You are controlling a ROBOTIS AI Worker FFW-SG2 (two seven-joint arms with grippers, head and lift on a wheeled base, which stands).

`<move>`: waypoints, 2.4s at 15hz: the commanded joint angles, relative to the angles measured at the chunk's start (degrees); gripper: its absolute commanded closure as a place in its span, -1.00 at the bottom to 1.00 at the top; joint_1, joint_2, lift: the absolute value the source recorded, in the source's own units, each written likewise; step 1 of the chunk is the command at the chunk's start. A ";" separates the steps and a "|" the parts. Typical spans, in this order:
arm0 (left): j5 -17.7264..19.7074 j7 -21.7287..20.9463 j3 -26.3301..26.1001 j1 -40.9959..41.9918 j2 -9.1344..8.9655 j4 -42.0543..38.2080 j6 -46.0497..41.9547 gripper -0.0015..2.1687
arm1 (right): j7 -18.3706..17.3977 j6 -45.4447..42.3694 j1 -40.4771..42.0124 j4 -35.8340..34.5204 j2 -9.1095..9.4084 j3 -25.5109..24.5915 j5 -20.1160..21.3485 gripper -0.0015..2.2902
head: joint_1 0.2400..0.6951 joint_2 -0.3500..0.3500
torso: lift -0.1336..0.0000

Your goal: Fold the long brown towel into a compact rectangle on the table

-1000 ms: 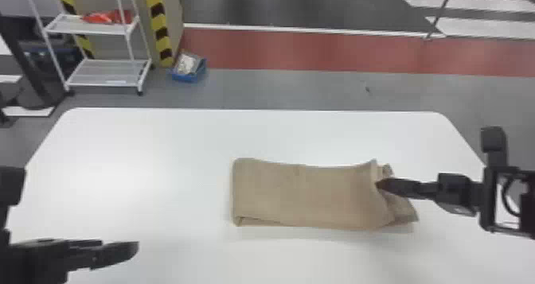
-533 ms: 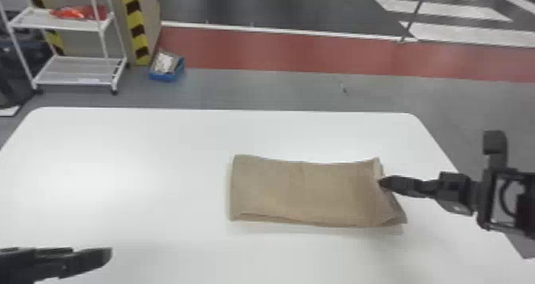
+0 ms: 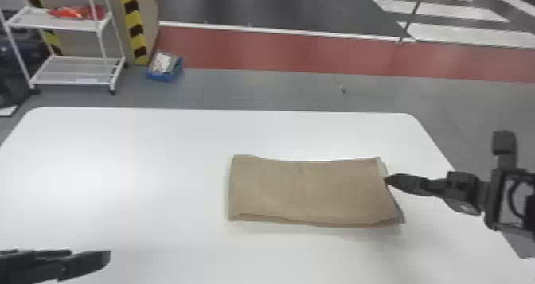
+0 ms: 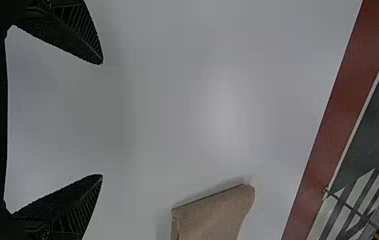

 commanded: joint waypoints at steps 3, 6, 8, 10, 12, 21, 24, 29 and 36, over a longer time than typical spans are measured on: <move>0.03 0.08 -0.21 0.09 0.01 0.29 0.24 -0.93 | -0.18 0.12 0.66 0.50 -1.78 -0.69 1.11 -0.24 | 1.00 -0.56 | -0.86; -0.23 0.08 -0.48 0.26 0.01 0.20 0.24 -0.93 | -0.27 0.12 1.10 1.65 -1.69 -0.69 1.63 -1.00 | 1.00 -0.63 | -0.86; -0.23 0.08 -0.21 0.44 0.19 0.29 0.24 -0.93 | -0.27 0.12 1.10 1.56 -2.40 -1.31 2.07 -0.97 | 1.00 -0.63 | -0.86; -0.15 0.00 -0.12 0.62 0.19 0.55 0.24 -0.93 | -0.27 0.12 1.37 1.65 -3.71 -1.13 2.51 -0.96 | 1.00 -0.67 | -0.86; -0.06 0.00 -0.12 0.62 0.10 0.64 0.24 -0.93 | -0.27 0.12 1.19 3.14 -4.42 0.10 4.88 -0.93 | 1.00 -0.70 | -0.86; 0.03 -0.18 0.49 0.79 0.36 0.82 0.24 -0.93 | -0.53 0.12 -2.50 10.52 -5.21 5.11 9.28 -0.83 | 1.00 -0.76 | -0.86; 0.12 -0.36 0.84 0.88 0.36 0.90 0.24 -0.93 | -0.53 0.12 -3.73 10.88 -5.21 6.69 10.07 -0.78 | 1.00 -0.73 | -0.86; 0.38 -0.62 1.72 1.14 0.45 0.90 0.24 -0.93 | -0.18 0.12 -5.14 13.25 -5.65 8.45 11.92 -0.78 | 1.00 -0.68 | -0.86; 0.65 -0.80 2.16 1.32 0.45 0.38 0.24 -0.93 | 0.00 0.12 -5.05 13.25 -5.12 8.62 11.56 0.07 | 1.00 -0.66 | -0.86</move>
